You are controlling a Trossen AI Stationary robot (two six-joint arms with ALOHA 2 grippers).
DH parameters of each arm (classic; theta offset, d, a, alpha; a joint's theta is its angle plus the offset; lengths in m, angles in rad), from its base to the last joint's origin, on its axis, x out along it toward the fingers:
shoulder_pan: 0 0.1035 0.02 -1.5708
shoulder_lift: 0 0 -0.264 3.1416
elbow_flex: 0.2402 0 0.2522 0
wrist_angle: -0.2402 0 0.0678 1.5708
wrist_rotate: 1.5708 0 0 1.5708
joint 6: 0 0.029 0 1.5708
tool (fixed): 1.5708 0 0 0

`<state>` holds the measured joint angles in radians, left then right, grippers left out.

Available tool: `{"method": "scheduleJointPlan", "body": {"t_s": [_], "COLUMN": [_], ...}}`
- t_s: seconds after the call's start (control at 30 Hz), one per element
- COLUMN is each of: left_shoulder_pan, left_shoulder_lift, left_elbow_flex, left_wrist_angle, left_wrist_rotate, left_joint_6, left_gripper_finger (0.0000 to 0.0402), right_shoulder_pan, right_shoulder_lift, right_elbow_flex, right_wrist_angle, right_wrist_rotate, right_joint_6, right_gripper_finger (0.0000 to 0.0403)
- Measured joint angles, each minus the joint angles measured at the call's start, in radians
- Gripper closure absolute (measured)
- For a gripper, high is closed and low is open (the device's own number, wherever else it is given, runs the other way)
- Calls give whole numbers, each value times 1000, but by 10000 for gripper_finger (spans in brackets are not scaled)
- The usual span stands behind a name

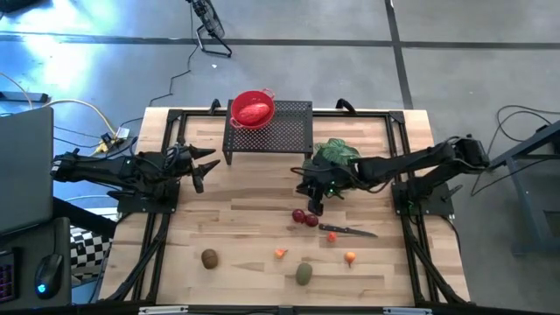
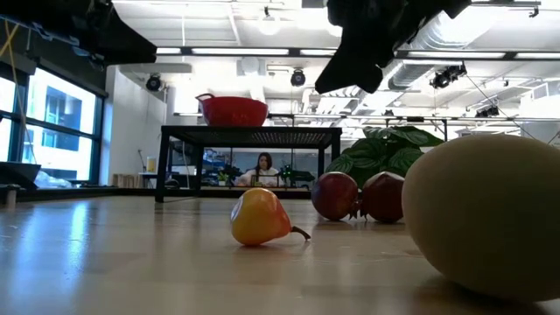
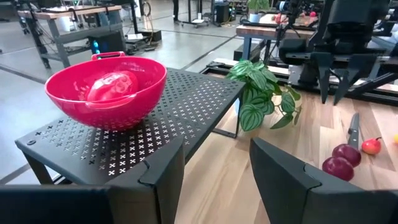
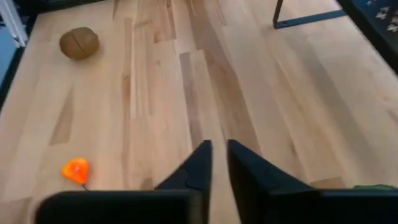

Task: Pick & Place Fruit
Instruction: Put the left red pomegranate in the red strainer bowl on the shelf

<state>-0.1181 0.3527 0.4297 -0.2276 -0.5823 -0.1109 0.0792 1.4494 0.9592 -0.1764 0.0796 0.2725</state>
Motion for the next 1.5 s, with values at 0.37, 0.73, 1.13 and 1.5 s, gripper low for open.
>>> {"method": "scheduleJointPlan", "body": {"t_s": [0.37,0.73,1.13,1.5], "left_shoulder_pan": [0,0,0,0], "left_shoulder_lift": [0,0,0,0], "left_elbow_flex": [0,0,0,0], "left_wrist_angle": [-9,-10,-38,-45], "left_wrist_rotate": [-1,-1,-1,-1], "left_joint_6": [5,5,5,5], "left_gripper_finger": [227,227,227,227], "right_shoulder_pan": [67,85,85,85], "right_shoulder_lift": [67,208,319,324], "right_elbow_flex": [0,0,0,0], "right_wrist_angle": [27,34,47,53], "right_wrist_rotate": [-4,-10,-61,-62], "right_joint_6": [17,42,38,14], "right_gripper_finger": [127,96,96,96]}}
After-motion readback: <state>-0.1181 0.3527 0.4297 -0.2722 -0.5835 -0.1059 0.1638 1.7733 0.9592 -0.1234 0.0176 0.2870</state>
